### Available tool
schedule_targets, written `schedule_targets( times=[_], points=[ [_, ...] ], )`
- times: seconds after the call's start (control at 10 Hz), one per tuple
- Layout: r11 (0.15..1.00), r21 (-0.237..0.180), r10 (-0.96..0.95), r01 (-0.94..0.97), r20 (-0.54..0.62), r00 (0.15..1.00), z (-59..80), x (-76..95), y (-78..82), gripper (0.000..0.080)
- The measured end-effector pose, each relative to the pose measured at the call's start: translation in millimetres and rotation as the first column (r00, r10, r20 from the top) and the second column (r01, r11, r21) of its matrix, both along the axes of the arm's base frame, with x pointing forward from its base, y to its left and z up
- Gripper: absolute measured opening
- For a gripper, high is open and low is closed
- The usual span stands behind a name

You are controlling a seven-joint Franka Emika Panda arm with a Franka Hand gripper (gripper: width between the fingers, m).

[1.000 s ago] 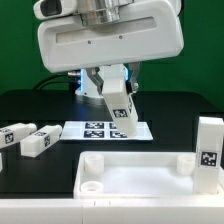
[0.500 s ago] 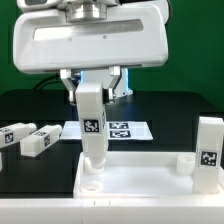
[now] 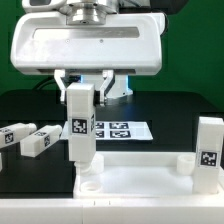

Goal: Assemble desk

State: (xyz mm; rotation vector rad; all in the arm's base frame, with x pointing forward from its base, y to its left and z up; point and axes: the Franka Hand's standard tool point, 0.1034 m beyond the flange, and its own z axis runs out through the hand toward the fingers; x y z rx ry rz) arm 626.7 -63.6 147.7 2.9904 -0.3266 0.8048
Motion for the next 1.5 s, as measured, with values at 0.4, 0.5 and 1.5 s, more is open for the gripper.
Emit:
schedule_targets(
  times=[0.4,0.5,1.5],
  points=[
    [1.000,-0.012,0.003,-0.003,0.006,1.000,-10.1,4.3,4.0,0.0284],
    [1.000,-0.010,0.005,-0.005,0.002,1.000,-12.8,3.0,7.8,0.0284],
    [1.000,-0.007,0.021,-0.021,-0.004,1.000,-14.2,-1.6,19.3,0.0284]
  ],
)
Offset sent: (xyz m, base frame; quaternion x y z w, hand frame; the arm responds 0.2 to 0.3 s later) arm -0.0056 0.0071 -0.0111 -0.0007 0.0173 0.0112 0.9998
